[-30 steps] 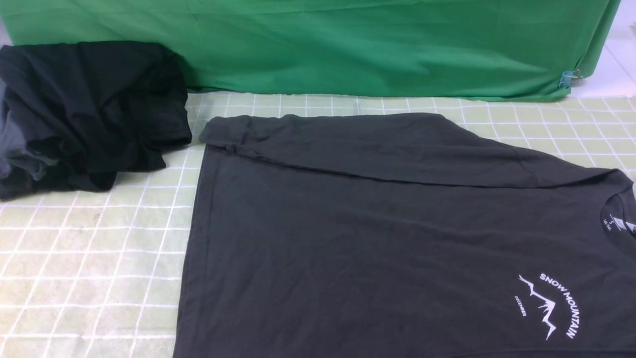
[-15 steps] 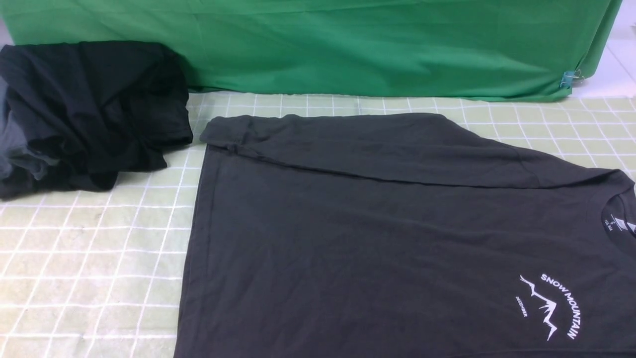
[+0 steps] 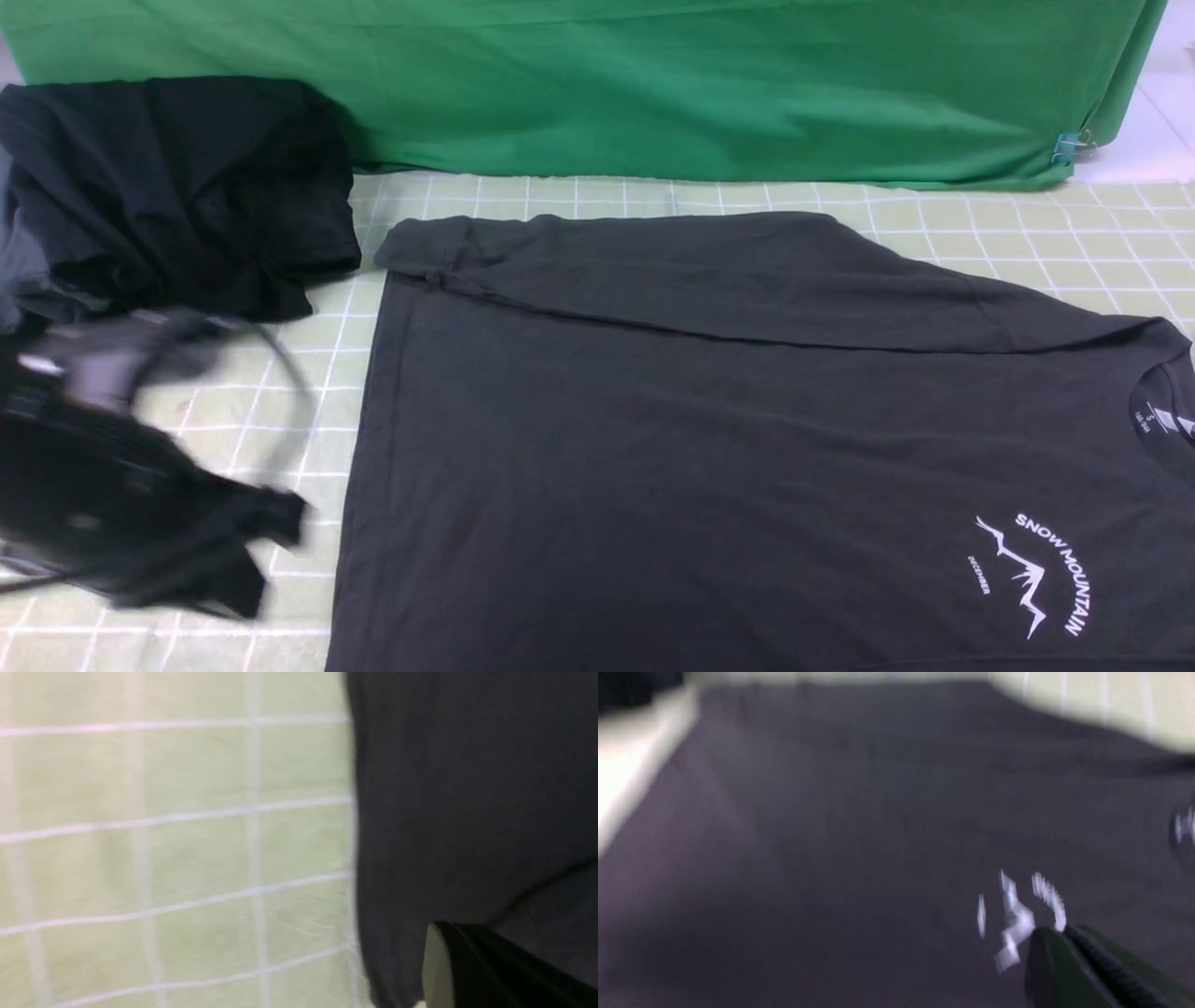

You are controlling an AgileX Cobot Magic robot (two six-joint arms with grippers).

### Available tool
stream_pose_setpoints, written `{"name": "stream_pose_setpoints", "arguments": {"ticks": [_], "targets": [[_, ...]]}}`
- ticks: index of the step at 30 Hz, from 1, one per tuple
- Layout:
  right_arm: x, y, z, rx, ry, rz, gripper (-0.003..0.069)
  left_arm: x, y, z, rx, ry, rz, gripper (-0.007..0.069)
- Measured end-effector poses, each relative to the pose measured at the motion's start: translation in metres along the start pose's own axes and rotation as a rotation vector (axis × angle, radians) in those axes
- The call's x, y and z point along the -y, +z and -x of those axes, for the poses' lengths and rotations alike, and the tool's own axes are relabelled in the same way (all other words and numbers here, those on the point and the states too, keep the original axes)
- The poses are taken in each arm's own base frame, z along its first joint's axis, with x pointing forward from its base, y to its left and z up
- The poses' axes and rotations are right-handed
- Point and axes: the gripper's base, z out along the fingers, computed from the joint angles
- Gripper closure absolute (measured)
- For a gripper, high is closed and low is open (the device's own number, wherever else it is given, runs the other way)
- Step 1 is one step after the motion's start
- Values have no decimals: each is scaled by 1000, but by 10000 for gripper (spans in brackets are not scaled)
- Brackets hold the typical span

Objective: Fold a long-sleeved shirt over a green coffee tablecloth.
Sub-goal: 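Grasp the left edge of the dark T-shirt lying flat on the table, then fold the left side of the black T-shirt inward over its body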

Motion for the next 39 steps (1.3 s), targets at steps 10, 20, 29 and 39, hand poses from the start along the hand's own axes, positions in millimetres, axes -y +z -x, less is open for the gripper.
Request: {"name": "stream_pose_setpoints", "arguments": {"ticks": [10,20,29,39], "targets": [[-15,58,10,-309,-132,32,649,82,46,-25,-110,339,-14,620],[-30,62,16,-221,-178,108,648,81,90,-27,-256,357,101,328],[-31,62,16,-220,-184,114,648,80,102,-28,-292,347,117,205],[-31,62,16,-219,-182,115,648,81,98,-31,-363,330,125,562]]}}
